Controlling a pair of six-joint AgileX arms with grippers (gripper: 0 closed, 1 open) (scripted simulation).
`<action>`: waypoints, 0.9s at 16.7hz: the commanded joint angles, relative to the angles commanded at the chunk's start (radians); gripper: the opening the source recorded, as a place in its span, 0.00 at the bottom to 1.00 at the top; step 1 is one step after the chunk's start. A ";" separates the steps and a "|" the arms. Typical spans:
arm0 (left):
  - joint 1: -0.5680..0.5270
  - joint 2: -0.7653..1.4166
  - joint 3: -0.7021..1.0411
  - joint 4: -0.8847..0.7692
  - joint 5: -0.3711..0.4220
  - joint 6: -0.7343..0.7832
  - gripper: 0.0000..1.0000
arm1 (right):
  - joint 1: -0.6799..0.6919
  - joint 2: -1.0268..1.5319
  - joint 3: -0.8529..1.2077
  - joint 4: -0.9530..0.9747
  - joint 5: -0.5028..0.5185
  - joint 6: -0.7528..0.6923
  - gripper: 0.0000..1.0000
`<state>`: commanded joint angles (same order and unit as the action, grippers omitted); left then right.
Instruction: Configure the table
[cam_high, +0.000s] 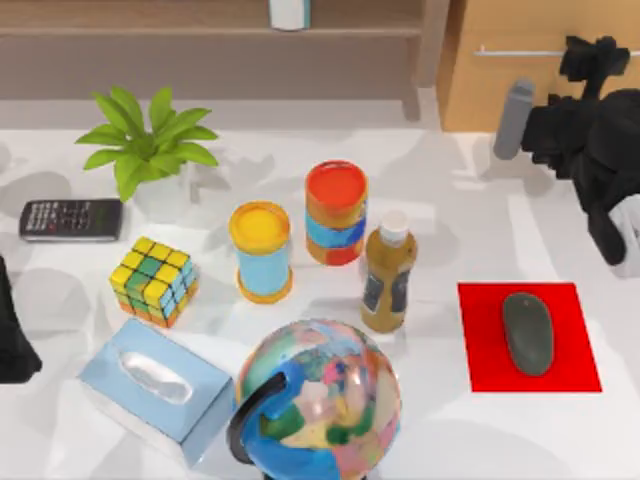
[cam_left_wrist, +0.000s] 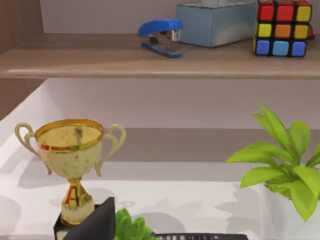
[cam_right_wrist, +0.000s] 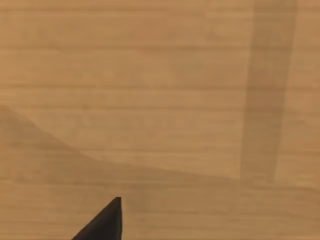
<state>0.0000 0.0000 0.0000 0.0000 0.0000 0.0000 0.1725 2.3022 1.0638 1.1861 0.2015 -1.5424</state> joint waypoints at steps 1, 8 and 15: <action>0.000 0.000 0.000 0.000 0.000 0.000 1.00 | 0.005 -0.007 -0.006 0.011 0.001 0.001 1.00; 0.000 0.000 0.000 0.000 0.000 0.000 1.00 | 0.036 -0.038 -0.091 0.090 -0.007 0.009 1.00; 0.000 0.000 0.000 0.000 0.000 0.000 1.00 | 0.018 -0.070 -0.183 0.096 0.018 0.002 1.00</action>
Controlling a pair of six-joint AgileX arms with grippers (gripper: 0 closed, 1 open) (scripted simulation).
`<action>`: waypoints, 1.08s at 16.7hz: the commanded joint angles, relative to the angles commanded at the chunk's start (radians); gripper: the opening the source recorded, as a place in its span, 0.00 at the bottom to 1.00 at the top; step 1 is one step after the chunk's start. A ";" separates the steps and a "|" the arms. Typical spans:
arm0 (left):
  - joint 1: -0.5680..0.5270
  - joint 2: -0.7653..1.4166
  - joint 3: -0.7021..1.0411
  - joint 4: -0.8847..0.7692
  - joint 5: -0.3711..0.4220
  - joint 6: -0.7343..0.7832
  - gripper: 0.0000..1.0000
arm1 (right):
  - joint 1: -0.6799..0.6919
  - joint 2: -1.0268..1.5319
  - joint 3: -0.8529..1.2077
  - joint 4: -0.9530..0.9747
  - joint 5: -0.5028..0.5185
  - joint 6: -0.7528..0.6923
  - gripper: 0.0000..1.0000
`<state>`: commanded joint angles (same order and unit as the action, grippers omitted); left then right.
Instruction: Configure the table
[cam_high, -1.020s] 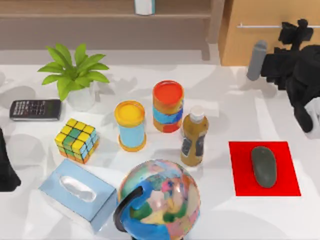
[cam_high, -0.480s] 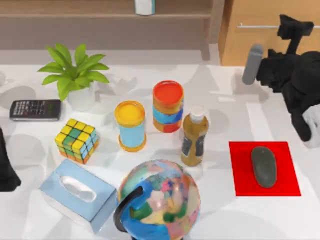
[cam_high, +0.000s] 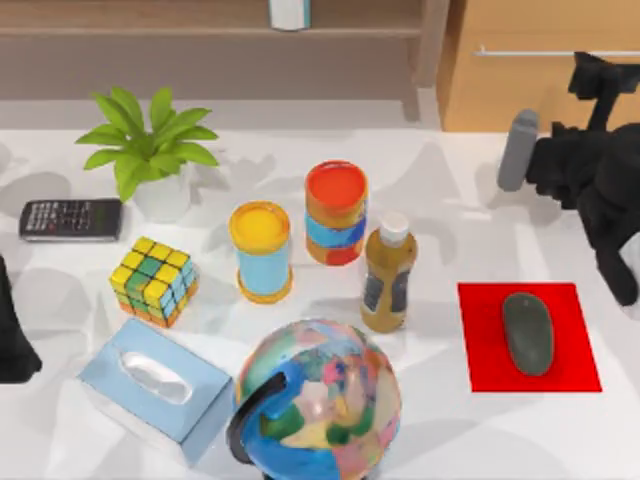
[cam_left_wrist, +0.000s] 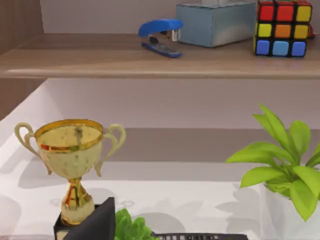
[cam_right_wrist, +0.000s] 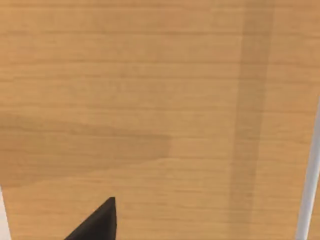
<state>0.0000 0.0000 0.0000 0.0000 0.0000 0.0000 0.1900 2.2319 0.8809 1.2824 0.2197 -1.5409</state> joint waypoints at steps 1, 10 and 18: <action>0.000 0.000 0.000 0.000 0.000 0.000 1.00 | 0.000 0.000 0.000 0.000 0.000 0.000 1.00; 0.000 0.000 0.000 0.000 0.000 0.000 1.00 | 0.183 0.022 -0.001 0.029 0.090 0.188 1.00; 0.000 0.000 0.000 0.000 0.000 0.000 1.00 | 0.396 -0.051 0.183 -0.009 0.293 0.829 1.00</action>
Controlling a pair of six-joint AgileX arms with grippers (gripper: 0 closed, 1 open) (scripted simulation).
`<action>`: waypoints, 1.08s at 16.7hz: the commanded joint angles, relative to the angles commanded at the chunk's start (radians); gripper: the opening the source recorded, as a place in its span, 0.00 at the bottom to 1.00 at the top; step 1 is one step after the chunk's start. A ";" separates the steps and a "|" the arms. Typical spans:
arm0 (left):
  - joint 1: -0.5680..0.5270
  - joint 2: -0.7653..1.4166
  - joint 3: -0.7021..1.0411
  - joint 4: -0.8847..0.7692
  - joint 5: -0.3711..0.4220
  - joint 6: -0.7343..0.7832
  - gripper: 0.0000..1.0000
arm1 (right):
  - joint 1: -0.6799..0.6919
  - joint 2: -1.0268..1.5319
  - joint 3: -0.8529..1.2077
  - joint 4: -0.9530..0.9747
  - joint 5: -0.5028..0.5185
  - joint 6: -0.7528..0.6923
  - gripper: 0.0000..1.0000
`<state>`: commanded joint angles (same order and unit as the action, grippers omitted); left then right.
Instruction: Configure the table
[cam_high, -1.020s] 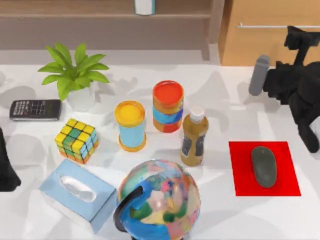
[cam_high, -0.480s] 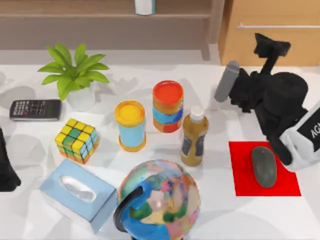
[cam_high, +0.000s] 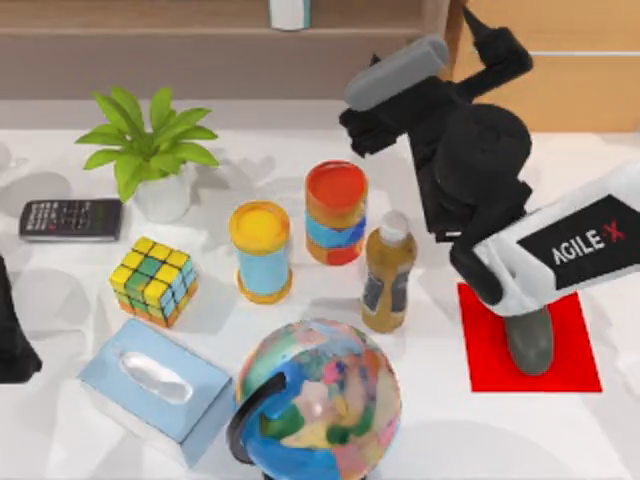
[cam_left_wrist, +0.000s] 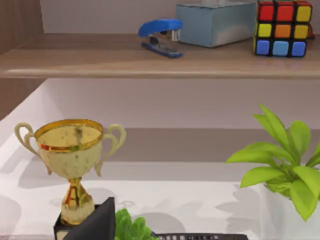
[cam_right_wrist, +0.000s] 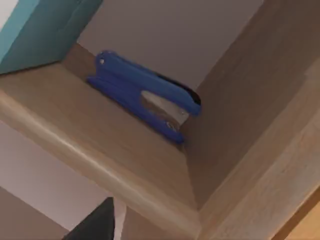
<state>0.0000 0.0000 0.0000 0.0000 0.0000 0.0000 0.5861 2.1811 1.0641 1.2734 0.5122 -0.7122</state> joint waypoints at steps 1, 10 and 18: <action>0.000 0.000 0.000 0.000 0.000 0.000 1.00 | 0.018 0.001 0.025 -0.016 0.020 0.059 1.00; 0.000 0.000 0.000 0.000 0.000 0.000 1.00 | 0.138 0.146 0.545 -0.497 0.214 0.514 1.00; 0.000 0.000 0.000 0.000 0.000 0.000 1.00 | 0.160 0.224 0.809 -0.736 0.269 0.703 1.00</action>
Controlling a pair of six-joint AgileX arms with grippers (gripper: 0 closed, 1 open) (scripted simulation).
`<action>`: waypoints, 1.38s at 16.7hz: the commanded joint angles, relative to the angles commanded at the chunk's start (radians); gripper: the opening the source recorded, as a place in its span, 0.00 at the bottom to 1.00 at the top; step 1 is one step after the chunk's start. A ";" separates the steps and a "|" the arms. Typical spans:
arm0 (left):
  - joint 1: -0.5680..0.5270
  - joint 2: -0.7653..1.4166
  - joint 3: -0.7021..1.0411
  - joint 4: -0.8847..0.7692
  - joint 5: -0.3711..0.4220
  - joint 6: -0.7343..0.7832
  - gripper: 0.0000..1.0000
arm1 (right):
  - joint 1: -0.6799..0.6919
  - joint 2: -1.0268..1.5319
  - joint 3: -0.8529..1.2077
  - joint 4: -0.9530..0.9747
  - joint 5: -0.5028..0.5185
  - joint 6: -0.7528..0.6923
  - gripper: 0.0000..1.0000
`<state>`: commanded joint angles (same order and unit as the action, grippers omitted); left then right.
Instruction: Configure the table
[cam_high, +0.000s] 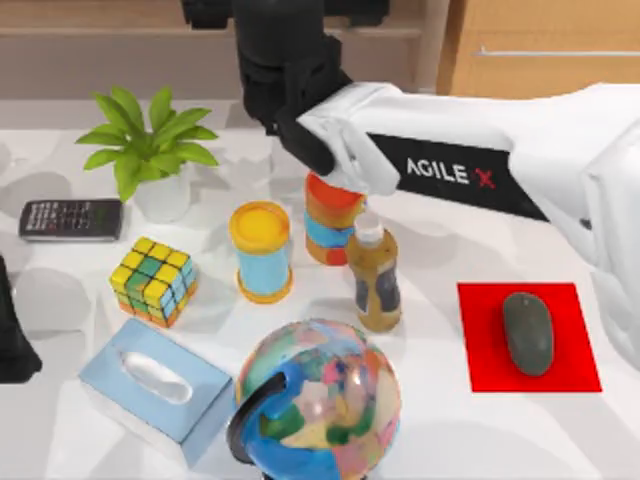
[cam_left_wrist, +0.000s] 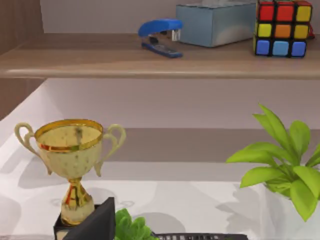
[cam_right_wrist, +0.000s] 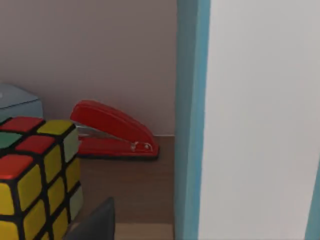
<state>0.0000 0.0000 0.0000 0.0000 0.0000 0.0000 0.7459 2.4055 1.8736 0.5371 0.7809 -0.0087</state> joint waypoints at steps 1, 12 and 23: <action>0.000 0.000 0.000 0.000 0.000 0.000 1.00 | 0.000 0.000 0.000 0.000 0.000 0.000 1.00; 0.000 0.000 0.000 0.000 0.000 0.000 1.00 | -0.026 0.064 0.118 -0.053 -0.025 -0.001 1.00; 0.000 0.000 0.000 0.000 0.000 0.000 1.00 | -0.026 0.064 0.118 -0.053 -0.025 -0.001 0.32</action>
<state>0.0000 0.0000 0.0000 0.0000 0.0000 0.0000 0.7200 2.4700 1.9918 0.4842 0.7557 -0.0096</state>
